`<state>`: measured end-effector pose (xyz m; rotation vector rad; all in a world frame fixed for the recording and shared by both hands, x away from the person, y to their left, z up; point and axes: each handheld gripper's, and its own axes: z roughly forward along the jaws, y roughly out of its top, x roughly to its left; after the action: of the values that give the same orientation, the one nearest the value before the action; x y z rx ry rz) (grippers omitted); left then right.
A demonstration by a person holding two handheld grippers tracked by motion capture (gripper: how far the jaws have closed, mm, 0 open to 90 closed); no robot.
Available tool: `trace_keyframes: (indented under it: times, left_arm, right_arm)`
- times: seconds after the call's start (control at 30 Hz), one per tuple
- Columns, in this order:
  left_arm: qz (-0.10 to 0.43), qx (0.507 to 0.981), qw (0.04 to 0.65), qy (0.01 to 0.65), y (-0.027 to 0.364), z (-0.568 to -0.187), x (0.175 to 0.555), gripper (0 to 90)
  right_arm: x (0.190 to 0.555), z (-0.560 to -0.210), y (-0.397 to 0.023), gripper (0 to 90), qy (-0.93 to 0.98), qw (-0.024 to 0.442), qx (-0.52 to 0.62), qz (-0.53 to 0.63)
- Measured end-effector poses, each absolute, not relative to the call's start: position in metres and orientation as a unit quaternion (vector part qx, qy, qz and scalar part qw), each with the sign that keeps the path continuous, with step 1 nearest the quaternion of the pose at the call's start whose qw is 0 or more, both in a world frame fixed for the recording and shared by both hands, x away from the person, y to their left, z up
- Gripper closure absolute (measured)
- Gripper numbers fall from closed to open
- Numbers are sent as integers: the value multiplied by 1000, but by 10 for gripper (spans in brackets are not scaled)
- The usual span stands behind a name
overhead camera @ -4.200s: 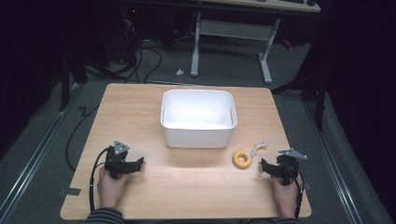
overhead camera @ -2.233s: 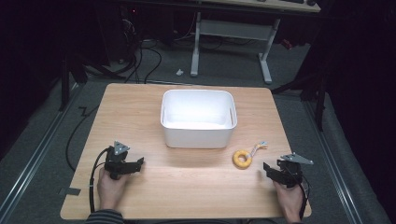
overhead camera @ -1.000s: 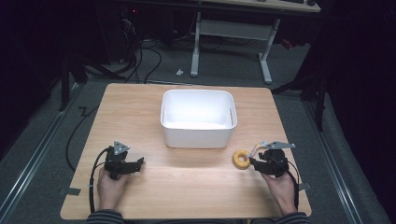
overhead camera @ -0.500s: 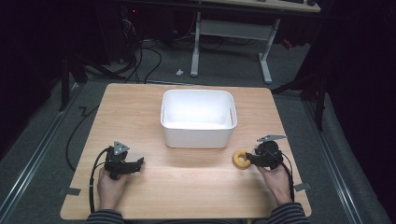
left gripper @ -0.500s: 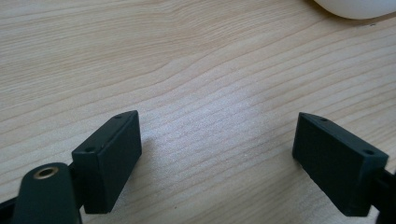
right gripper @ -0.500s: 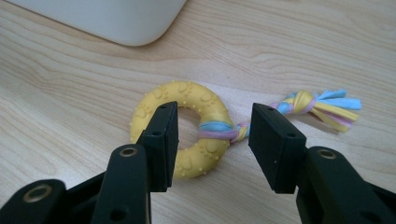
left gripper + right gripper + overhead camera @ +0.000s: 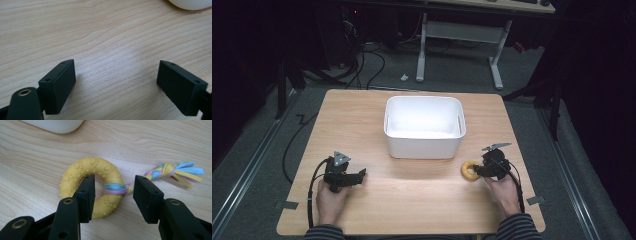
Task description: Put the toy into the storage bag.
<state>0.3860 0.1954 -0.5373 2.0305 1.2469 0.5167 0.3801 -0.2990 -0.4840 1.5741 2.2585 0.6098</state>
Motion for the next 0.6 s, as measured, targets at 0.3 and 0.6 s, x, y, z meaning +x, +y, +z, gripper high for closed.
trace_keyframes:
  times: [0.3, 0.6]
  left_arm:
    - [200, 782, 343, 480, 195, -537, 386, 160]
    - [199, 782, 345, 480, 195, -537, 386, 160]
  right_arm:
    - [386, -492, -296, 544, 792, 149, 561, 190]
    - [387, -493, -292, 621, 791, 159, 565, 176]
